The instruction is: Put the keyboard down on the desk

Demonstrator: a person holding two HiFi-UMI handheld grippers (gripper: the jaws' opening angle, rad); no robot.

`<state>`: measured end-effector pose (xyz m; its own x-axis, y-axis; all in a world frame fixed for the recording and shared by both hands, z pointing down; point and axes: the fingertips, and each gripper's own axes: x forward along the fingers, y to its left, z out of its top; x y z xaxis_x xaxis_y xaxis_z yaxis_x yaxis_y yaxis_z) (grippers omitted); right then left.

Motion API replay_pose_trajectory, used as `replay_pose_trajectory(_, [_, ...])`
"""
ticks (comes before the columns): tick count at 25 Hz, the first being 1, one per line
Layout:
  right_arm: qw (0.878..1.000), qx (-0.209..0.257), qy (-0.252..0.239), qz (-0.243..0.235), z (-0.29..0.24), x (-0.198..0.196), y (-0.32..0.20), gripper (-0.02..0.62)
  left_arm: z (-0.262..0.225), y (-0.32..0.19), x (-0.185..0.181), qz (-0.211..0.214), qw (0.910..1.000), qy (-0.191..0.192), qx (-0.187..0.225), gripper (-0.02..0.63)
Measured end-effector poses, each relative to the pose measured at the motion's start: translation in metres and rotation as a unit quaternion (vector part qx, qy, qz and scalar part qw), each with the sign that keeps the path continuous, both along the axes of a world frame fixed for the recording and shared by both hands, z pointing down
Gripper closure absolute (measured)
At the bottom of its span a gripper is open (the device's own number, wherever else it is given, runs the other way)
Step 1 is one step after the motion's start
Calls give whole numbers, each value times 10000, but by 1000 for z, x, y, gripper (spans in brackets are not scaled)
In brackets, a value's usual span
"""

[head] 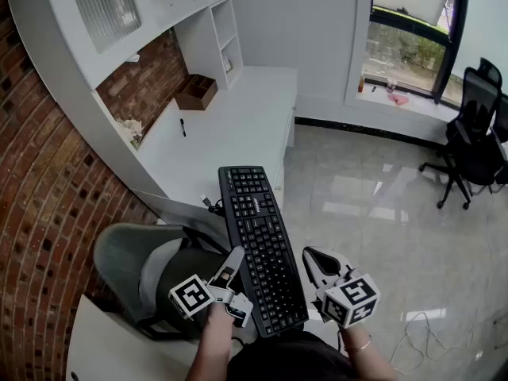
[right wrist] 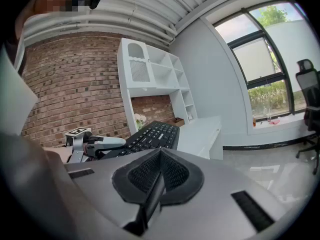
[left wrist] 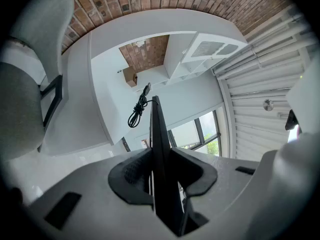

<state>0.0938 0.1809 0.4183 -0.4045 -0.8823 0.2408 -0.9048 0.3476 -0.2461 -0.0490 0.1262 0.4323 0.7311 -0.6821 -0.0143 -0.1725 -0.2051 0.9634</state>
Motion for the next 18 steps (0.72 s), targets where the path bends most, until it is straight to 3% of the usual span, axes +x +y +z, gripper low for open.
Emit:
replay_pose_trajectory(2, [10000, 1, -13, -8, 0, 3, 0, 591, 5, 0, -2, -30, 9999, -153, -14, 492])
replay_pose_trajectory(6, [10000, 37, -55, -22, -1, 8, -2, 591, 3, -1, 4, -80, 10000, -5, -38, 492])
replay_pose_trajectory(8, [10000, 63, -39, -52, -1, 11, -2, 591, 5, -1, 4, -109, 9999, -115, -28, 492])
replay_pose_trajectory(10, [9999, 92, 8, -138, -1, 11, -2, 591, 10, -1, 3, -144, 9995, -288, -4, 492])
replay_pose_trajectory(18, [9988, 181, 78, -453, -10, 14, -10, 591, 12, -3, 7, -362, 9987, -358, -8, 492])
